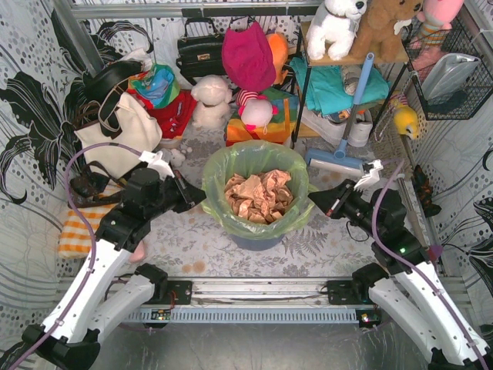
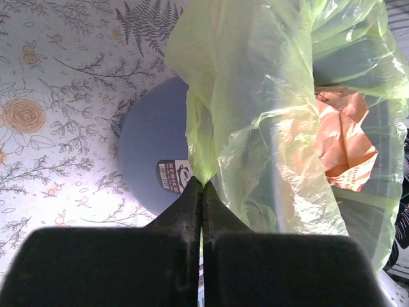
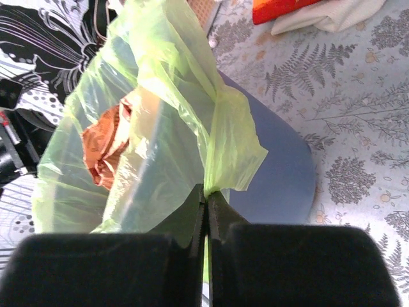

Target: Tie the trash bag

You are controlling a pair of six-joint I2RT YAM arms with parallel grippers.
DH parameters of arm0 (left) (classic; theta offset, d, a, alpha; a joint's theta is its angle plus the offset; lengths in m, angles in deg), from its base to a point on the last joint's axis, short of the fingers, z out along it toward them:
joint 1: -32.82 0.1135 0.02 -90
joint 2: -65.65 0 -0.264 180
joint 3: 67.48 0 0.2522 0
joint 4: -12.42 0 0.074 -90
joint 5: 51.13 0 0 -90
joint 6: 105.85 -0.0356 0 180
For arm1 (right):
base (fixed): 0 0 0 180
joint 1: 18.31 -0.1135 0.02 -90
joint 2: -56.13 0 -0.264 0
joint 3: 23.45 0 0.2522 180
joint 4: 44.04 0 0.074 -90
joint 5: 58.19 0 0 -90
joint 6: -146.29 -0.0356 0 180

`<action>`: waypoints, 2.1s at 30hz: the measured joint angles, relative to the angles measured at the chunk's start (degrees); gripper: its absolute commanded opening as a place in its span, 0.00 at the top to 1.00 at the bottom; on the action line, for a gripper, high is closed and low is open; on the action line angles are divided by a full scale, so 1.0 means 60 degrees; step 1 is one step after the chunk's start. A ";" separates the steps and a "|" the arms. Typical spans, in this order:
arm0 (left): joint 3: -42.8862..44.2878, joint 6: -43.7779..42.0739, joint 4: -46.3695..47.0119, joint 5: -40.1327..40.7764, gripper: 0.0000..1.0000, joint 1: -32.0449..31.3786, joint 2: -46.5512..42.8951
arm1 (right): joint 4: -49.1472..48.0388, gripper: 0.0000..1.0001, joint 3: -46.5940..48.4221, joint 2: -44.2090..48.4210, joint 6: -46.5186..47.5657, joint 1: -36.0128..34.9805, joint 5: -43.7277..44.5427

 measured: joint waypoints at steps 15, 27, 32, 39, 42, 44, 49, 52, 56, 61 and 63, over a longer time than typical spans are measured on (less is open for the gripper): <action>0.0841 0.0025 0.0219 -0.0011 1.00 0.0000 -0.0397 | -0.1173 1.00 0.1246 -0.0707 -0.0670 -0.0007 -0.0222; 0.1013 0.0044 0.0805 0.0240 1.00 -0.0007 -0.0499 | -0.1902 1.00 0.2175 -0.1931 -0.0663 -0.0029 -0.0725; 0.0098 0.0368 0.1133 0.0248 1.00 -0.0007 -0.0408 | -0.1668 1.00 0.1122 -0.1774 -0.0812 -0.0025 -0.0714; 0.0040 0.0357 0.1268 0.0310 1.00 0.0007 -0.0368 | -0.1024 1.00 0.0852 -0.1064 -0.0911 -0.0025 -0.0725; 0.0033 0.0215 0.0801 0.0273 1.00 0.0007 -0.0393 | -0.0288 1.00 0.0852 -0.0721 -0.0874 -0.0025 -0.0729; -0.0007 0.0127 0.0149 0.0226 1.00 0.0007 -0.0335 | 0.0142 1.00 0.0852 -0.0510 -0.0867 -0.0025 -0.0743; 0.0157 -0.0109 -0.1082 0.0240 1.00 0.0004 -0.0066 | 0.0364 1.00 0.1056 -0.0441 -0.0871 -0.0025 -0.0947; 0.0790 -0.0255 -0.1661 0.0313 1.00 0.0004 0.0073 | 0.0062 1.00 0.1351 -0.0776 -0.0914 -0.0025 -0.1293; 0.1949 -0.0433 -0.1923 0.0357 1.00 0.0004 0.0219 | -0.0678 1.00 0.1960 -0.1483 -0.1064 -0.0025 -0.1821; 0.3140 -0.0506 -0.2131 0.0353 1.00 -0.0007 0.0546 | -0.1472 1.00 0.3042 -0.2674 -0.1162 -0.0036 -0.2441; 0.3519 -0.0506 -0.2047 0.0390 1.00 -0.0007 0.0692 | -0.1778 1.00 0.3432 -0.3067 -0.1162 -0.0036 -0.2623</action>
